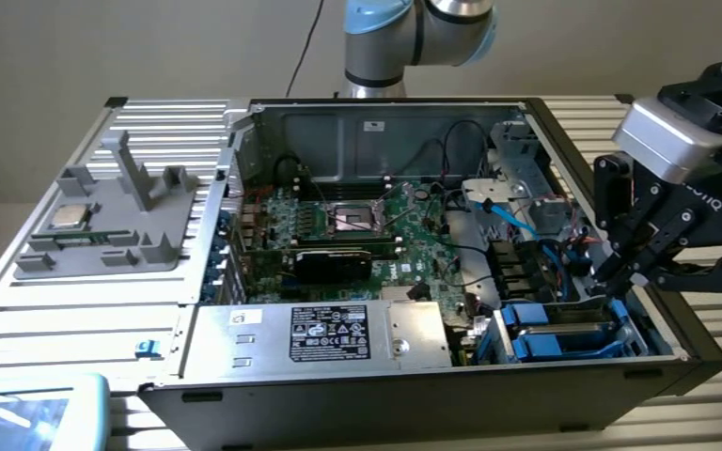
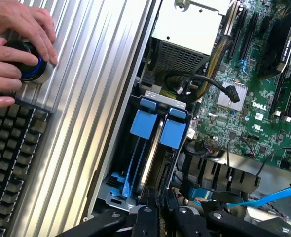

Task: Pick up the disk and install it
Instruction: 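Insert the first disk wire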

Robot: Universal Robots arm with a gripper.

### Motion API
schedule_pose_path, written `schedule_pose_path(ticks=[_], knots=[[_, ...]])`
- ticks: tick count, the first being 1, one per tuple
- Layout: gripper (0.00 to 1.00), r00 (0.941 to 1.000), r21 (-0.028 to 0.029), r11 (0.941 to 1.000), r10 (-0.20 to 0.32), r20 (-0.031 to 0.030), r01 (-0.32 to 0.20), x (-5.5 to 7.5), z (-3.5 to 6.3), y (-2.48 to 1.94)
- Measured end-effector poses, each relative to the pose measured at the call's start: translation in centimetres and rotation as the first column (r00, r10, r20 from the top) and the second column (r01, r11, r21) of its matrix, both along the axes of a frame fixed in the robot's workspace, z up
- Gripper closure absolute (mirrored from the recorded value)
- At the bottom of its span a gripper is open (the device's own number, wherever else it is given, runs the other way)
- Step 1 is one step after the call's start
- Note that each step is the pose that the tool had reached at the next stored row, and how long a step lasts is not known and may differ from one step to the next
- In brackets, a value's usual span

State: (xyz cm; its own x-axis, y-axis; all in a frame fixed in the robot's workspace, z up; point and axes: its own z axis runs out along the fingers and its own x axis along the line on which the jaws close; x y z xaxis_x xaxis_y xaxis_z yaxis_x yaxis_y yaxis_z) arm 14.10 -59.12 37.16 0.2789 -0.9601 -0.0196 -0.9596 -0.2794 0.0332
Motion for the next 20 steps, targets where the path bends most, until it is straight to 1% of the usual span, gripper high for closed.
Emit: schedule_pose_path(ticks=[5, 7, 14, 18, 19, 20], knots=[[0.84, 0.9996, 0.0001, 0.9996, -0.028, 0.0006, 0.028, -0.27, 0.00, 0.00], [0.84, 0.9994, 0.0003, 0.9994, -0.036, 0.0020, 0.036, -0.40, -0.01, 0.01], [0.84, 0.9974, 0.0010, 0.9975, -0.071, 0.0137, 0.071, -0.55, -0.09, 0.02], [0.84, 0.9967, 0.0007, 0.9969, -0.078, 0.0193, 0.078, -0.72, -0.19, 0.10], [0.84, 0.9967, -0.0006, 0.9969, -0.079, 0.0197, 0.079, -0.73, -0.25, 0.20], [0.84, 0.9967, -0.0039, 0.9969, -0.078, 0.0201, 0.078, -0.73, -0.30, 0.42]])
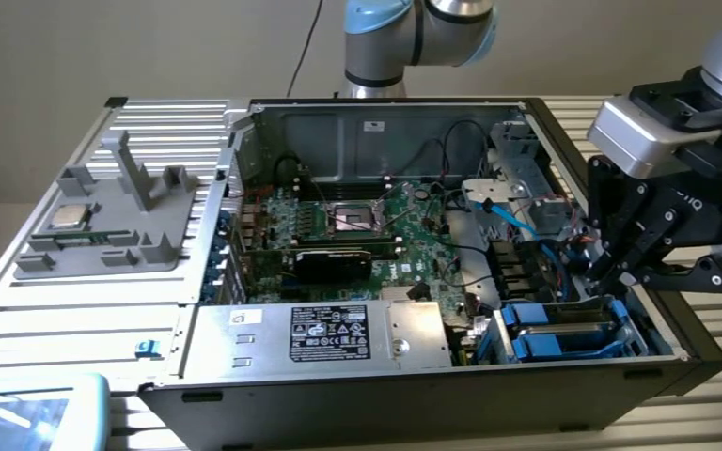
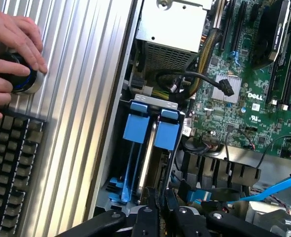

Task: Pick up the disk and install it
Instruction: 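Insert the first disk wire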

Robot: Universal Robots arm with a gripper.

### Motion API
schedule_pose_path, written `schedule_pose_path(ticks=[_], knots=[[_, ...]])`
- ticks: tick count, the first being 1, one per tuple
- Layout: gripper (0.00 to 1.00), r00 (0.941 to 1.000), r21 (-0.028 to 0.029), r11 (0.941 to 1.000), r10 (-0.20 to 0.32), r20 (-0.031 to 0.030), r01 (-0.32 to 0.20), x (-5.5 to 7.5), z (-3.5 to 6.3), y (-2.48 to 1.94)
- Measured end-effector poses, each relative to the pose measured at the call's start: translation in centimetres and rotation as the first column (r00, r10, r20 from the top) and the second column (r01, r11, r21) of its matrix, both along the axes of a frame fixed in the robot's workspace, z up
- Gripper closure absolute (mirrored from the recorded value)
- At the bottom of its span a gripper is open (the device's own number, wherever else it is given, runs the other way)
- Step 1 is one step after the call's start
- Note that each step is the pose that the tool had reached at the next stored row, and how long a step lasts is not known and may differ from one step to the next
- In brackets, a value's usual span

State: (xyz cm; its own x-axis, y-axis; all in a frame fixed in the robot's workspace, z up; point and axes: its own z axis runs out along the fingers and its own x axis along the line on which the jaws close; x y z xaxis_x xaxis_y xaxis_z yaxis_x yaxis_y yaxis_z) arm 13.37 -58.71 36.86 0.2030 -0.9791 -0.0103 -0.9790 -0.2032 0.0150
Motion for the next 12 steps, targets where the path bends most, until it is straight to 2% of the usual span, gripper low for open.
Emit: schedule_pose_path(ticks=[2, 4, 12], knots=[[0.84, 1.0000, -0.0081, 1.0000, 0.000, 0.0001, 0.000, -0.01, -0.10, 0.54], [0.84, 1.0000, -0.0185, 0.9998, 0.000, 0.0001, 0.000, -0.01, -0.14, 0.79], [0.84, 0.9984, -0.0195, 0.9982, -0.057, 0.0001, 0.057, -0.21, -0.21, 0.80]])
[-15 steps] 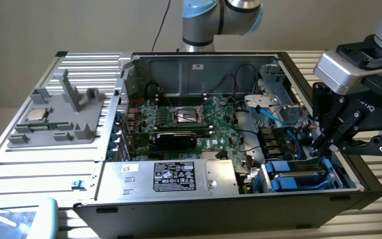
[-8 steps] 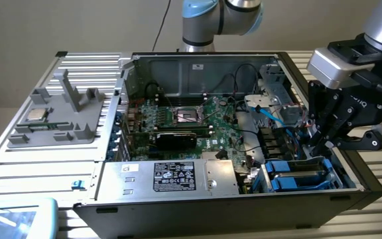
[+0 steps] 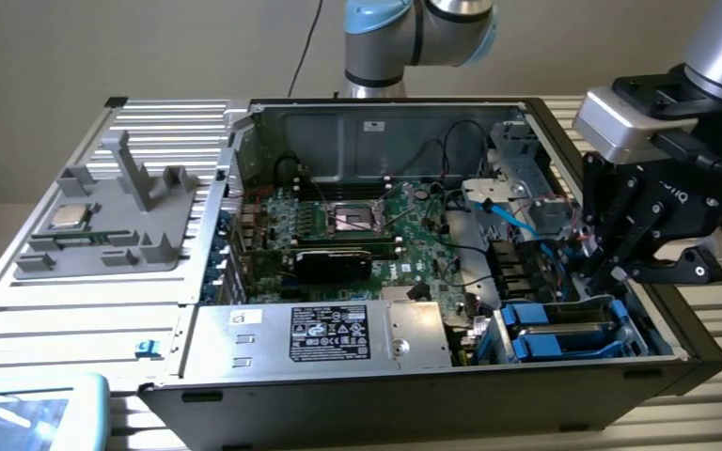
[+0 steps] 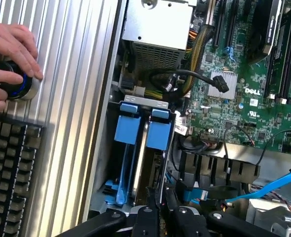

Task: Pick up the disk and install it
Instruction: 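Insert the first disk wire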

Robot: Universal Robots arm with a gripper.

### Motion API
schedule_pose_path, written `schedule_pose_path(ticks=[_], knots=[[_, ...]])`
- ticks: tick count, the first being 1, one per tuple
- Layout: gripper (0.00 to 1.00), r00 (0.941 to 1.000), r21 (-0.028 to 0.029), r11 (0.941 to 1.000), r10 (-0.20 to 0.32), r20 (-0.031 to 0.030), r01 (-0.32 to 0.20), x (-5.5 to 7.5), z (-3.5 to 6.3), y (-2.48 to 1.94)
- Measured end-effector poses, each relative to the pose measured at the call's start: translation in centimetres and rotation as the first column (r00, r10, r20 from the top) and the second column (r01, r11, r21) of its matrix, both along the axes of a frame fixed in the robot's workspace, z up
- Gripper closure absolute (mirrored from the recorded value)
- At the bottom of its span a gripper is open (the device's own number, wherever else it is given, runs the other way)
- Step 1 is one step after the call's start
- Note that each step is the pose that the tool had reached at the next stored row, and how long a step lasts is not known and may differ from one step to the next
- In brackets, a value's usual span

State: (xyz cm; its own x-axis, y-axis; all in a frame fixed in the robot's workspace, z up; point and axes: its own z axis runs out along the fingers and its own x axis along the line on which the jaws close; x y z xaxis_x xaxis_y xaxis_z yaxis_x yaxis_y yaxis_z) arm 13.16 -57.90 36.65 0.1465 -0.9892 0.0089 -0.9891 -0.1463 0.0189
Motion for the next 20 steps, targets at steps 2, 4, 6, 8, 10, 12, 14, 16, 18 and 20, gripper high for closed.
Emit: schedule_pose_path(ticks=[2, 4, 6, 8, 10, 12, 14, 16, 18, 20], knots=[[0.84, 0.9999, -0.0002, 0.9999, -0.010, 0.0000, 0.010, -0.15, -0.01, 0.00], [0.84, 0.9996, -0.0003, 0.9996, -0.028, 0.0000, 0.028, -0.24, -0.03, -0.01], [0.84, 0.9986, -0.0004, 0.9986, -0.054, 0.0000, 0.054, -0.25, -0.07, 0.00], [0.84, 0.9969, -0.0003, 0.9969, -0.079, 0.0000, 0.079, -0.25, -0.11, 0.00], [0.84, 0.9944, -0.0004, 0.9944, -0.106, 0.0000, 0.106, -0.25, -0.14, 0.00], [0.84, 0.9921, -0.0003, 0.9921, -0.125, -0.0004, 0.125, -0.26, -0.15, 0.00], [0.84, 0.9909, -0.0008, 0.9909, -0.135, -0.0008, 0.135, -0.26, -0.16, 0.00], [0.84, 0.9903, -0.0040, 0.9903, -0.139, -0.0010, 0.139, -0.25, -0.18, 0.00], [0.84, 0.9901, -0.0092, 0.9900, -0.141, -0.0013, 0.141, -0.25, -0.16, 0.00], [0.84, 0.9901, -0.0101, 0.9900, -0.141, -0.0012, 0.141, -0.25, -0.15, 0.00]])
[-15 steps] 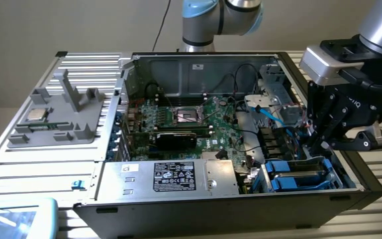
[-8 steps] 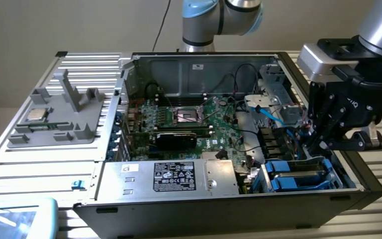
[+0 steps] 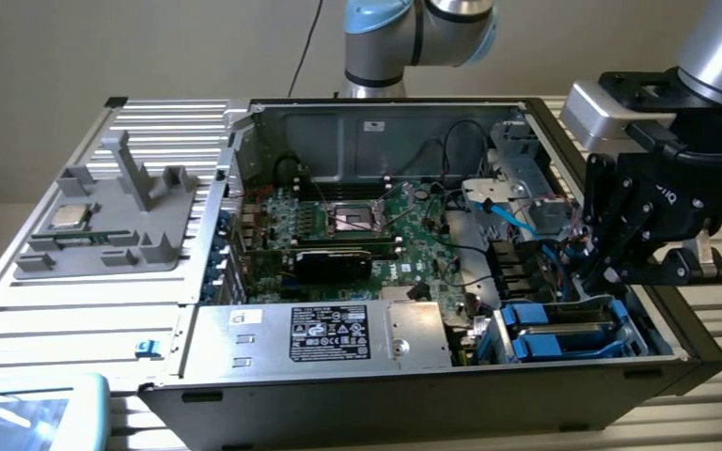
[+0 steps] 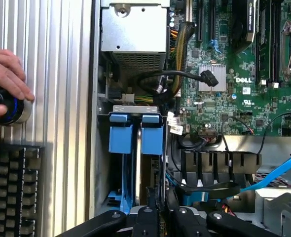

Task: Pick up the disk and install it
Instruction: 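Insert the first disk wire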

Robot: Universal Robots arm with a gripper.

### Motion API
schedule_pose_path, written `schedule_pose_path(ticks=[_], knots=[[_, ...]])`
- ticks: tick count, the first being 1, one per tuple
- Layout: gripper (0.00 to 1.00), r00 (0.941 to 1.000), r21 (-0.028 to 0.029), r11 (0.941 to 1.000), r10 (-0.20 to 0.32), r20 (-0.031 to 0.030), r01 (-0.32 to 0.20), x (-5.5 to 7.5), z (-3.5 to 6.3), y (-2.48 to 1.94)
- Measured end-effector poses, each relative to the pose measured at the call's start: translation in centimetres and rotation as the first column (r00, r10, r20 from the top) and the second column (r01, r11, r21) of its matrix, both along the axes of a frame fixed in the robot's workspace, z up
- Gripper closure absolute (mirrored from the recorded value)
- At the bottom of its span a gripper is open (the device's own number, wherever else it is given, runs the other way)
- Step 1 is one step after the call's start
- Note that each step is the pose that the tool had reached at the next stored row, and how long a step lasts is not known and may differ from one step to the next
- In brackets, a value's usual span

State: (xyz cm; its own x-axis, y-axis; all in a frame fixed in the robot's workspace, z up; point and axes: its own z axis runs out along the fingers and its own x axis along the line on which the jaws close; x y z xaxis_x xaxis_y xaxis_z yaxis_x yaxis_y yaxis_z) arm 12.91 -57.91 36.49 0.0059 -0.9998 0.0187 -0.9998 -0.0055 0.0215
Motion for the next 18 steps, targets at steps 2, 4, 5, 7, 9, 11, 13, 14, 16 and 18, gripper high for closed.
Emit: schedule_pose_path(ticks=[2, 4, 5, 7, 9, 11, 13, 14, 16, 18], knots=[[0.84, 1.0000, 0.0000, 1.0000, 0.000, 0.0000, 0.000, 0.00, 0.00, 0.00], [0.84, 1.0000, 0.0000, 1.0000, 0.000, 0.0000, 0.000, 0.00, 0.00, 0.00], [0.84, 1.0000, 0.0000, 1.0000, 0.000, 0.0000, 0.000, 0.00, 0.00, 0.00], [0.84, 1.0000, 0.0000, 1.0000, 0.000, 0.0000, 0.000, 0.00, 0.00, 0.00], [0.84, 1.0000, 0.0000, 1.0000, 0.000, 0.0000, 0.000, 0.00, 0.00, 0.00], [0.84, 1.0000, 0.0000, 1.0000, 0.000, 0.0000, 0.000, 0.00, 0.00, 0.00], [0.84, 1.0000, 0.0000, 1.0000, 0.000, 0.0000, 0.000, 0.00, 0.00, 0.00], [0.84, 1.0000, -0.0005, 1.0000, 0.000, 0.0000, 0.000, 0.00, 0.00, 0.00], [0.84, 1.0000, -0.0074, 1.0000, 0.000, 0.0000, 0.000, 0.00, 0.00, 0.02], [0.84, 1.0000, -0.0108, 0.9999, 0.000, 0.0000, 0.000, -0.01, -0.01, 0.04]])
